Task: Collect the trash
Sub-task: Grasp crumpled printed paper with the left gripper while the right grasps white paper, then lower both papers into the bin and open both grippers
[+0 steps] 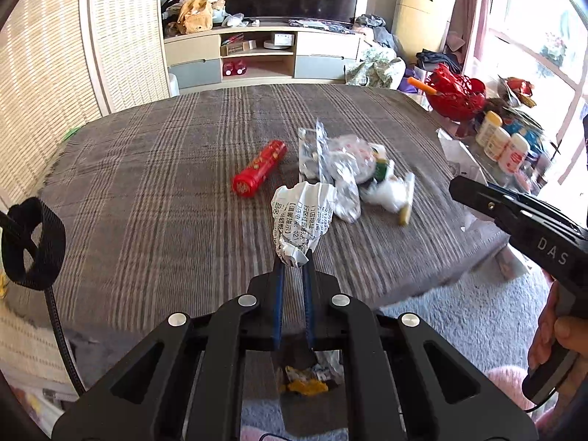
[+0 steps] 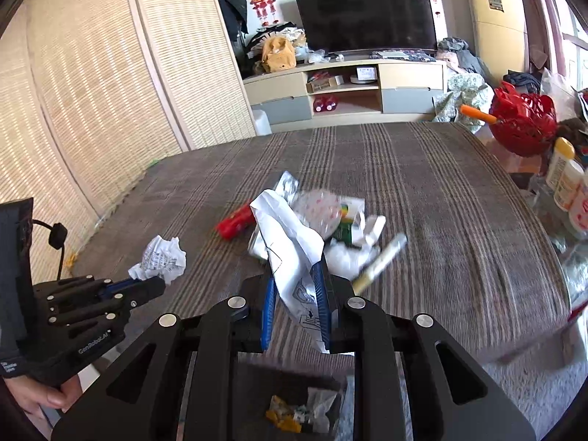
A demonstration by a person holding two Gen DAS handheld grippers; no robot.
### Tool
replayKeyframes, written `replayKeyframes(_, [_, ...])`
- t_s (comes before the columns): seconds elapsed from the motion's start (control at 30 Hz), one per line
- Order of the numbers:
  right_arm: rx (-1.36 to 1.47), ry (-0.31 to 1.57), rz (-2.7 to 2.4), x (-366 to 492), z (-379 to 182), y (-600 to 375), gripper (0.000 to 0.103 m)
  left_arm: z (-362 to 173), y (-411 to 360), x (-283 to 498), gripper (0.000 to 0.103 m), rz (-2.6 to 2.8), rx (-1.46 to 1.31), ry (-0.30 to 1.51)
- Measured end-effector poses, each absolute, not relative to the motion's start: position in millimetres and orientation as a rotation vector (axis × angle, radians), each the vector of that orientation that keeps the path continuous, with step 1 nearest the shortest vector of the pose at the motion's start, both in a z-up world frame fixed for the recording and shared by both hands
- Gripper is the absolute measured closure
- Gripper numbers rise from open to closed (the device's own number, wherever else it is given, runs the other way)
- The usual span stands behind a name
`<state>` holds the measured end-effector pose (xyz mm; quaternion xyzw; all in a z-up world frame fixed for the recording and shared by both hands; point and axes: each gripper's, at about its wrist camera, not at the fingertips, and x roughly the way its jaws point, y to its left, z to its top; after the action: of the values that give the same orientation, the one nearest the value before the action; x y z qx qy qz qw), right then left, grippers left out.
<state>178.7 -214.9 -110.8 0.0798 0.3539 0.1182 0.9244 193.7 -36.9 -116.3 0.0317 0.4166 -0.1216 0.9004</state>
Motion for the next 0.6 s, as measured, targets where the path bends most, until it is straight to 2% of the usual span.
replayKeyframes(0.2, [0.164,0.772,0.257,141.2,-128.5,-210.0,0.082,-122.0,-33.8,151.2,0.095,-0.265,0.050,0.865])
replayKeyframes(0.6, [0.210,0.928,0.265,103.7,-210.0,-204.8,0.082,-200.3,-36.8,106.9,0.095,-0.284,0.027,0.981])
